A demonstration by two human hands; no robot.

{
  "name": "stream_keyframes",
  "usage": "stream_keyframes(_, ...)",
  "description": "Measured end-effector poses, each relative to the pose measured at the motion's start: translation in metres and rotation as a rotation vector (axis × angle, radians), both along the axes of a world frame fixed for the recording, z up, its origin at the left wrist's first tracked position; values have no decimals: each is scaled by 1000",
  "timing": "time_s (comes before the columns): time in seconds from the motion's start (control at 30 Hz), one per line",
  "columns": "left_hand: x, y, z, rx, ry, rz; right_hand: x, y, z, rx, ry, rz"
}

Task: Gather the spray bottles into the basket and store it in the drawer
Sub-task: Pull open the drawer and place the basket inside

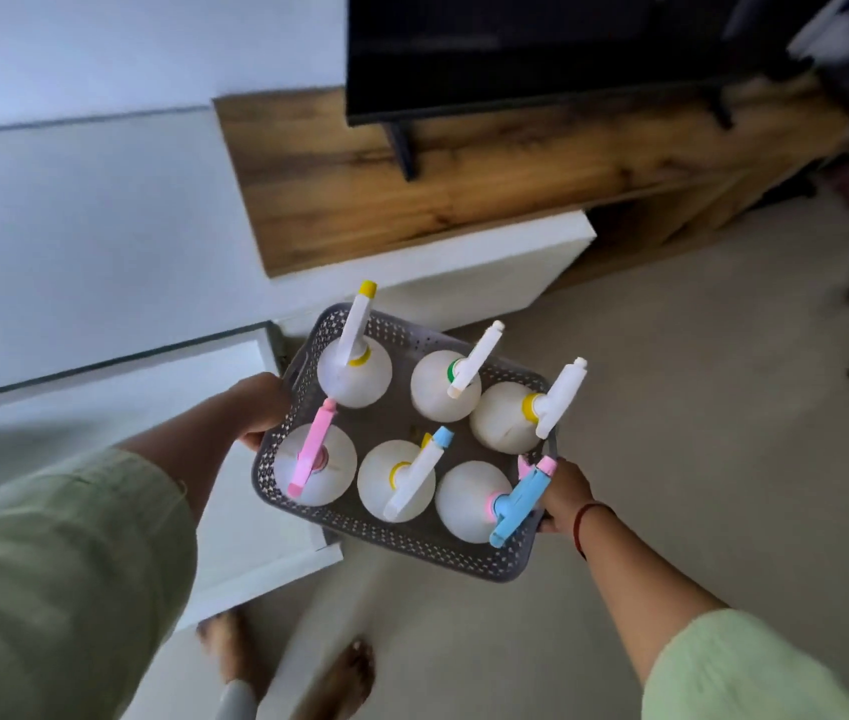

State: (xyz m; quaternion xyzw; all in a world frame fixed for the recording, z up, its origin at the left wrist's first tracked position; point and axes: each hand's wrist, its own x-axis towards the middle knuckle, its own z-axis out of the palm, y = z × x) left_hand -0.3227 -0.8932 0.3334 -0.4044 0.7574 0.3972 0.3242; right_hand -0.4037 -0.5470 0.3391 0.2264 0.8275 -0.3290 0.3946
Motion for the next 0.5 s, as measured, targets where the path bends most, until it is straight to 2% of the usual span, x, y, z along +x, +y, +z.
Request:
stream_keyframes(0.23,67,-61,18,-71,-8,113,-3,-92,24,9,34,198)
stream_keyframes(0.5,157,-130,8,-157,5,267,27,-198,11,84,53,426)
